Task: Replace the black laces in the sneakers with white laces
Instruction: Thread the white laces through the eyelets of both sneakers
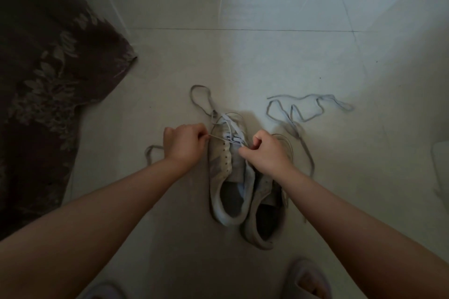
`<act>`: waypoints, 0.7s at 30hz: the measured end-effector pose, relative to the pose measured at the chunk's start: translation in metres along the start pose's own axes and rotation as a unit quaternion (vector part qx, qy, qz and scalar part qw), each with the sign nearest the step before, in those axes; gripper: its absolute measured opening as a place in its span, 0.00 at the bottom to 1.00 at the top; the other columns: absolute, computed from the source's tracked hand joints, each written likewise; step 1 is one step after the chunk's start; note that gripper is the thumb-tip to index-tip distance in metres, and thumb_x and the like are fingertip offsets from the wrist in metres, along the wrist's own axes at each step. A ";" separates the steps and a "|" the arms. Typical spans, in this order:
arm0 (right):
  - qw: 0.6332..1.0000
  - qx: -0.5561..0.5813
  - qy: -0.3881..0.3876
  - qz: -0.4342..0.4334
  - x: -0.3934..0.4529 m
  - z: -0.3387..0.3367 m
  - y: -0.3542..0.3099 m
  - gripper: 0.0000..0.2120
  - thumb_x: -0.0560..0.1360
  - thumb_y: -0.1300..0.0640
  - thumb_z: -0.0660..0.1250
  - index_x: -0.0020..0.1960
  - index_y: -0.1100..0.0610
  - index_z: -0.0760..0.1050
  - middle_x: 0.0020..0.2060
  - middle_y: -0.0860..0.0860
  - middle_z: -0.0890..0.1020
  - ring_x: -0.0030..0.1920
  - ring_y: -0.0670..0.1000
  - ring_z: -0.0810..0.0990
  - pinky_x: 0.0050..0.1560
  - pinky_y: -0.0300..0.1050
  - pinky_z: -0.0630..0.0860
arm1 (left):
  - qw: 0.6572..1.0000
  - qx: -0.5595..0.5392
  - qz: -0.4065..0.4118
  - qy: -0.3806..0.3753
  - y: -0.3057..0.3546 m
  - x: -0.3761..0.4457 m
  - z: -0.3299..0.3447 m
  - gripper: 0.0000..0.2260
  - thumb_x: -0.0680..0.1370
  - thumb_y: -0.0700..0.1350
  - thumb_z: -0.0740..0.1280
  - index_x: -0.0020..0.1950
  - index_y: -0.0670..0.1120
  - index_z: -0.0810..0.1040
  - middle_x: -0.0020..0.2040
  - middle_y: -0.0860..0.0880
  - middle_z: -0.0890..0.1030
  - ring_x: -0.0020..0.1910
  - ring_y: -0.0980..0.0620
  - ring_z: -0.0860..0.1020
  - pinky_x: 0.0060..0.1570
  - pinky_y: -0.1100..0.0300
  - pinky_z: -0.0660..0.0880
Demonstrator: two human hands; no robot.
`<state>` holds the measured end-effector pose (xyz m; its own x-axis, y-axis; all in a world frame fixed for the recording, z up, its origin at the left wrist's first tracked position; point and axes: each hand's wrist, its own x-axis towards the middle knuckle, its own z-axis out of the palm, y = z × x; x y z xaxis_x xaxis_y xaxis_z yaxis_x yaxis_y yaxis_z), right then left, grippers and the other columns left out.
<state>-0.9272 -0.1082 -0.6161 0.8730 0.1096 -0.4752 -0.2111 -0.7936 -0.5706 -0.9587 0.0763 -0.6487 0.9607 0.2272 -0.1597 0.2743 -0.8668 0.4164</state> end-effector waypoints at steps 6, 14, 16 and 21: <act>0.998 0.064 -0.008 0.000 0.004 0.001 0.004 0.11 0.71 0.51 0.72 0.46 0.54 0.71 0.36 0.46 0.74 0.37 0.46 0.73 0.36 0.37 0.67 | 0.996 0.011 0.068 -0.062 0.004 -0.007 0.002 0.07 0.78 0.50 0.61 0.48 0.49 0.76 0.42 0.49 0.81 0.48 0.46 0.78 0.51 0.56 0.63; 0.993 0.110 0.017 -0.034 0.022 -0.008 -0.001 0.05 0.76 0.52 0.68 0.44 0.53 0.76 0.35 0.48 0.78 0.39 0.51 0.78 0.41 0.40 0.72 | 0.989 -0.030 0.134 0.049 -0.008 -0.004 -0.004 0.15 0.75 0.54 0.56 0.44 0.49 0.80 0.38 0.50 0.77 0.41 0.47 0.77 0.44 0.56 0.65; 0.984 0.161 0.062 -0.037 0.025 -0.020 -0.004 0.05 0.76 0.53 0.68 0.44 0.53 0.76 0.35 0.45 0.77 0.40 0.49 0.78 0.44 0.40 0.74 | 0.980 -0.023 0.168 0.104 0.002 0.004 -0.016 0.12 0.74 0.51 0.61 0.44 0.48 0.81 0.38 0.50 0.77 0.39 0.46 0.77 0.42 0.55 0.67; 0.956 0.261 0.120 -0.060 0.031 -0.051 -0.026 0.08 0.76 0.59 0.67 0.39 0.50 0.75 0.42 0.45 0.81 0.43 0.47 0.80 0.43 0.43 0.75 | 0.932 -0.185 0.281 -0.133 0.048 -0.006 -0.033 0.12 0.76 0.51 0.61 0.40 0.45 0.77 0.33 0.52 0.75 0.31 0.50 0.74 0.34 0.56 0.73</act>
<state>-0.8720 -0.1143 -0.5818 0.9673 -0.0089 -0.2535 -0.2386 -0.3711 -0.8974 -0.9497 0.0484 -0.5985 0.9260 -0.3771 -0.0195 -0.2252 -0.5929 0.7731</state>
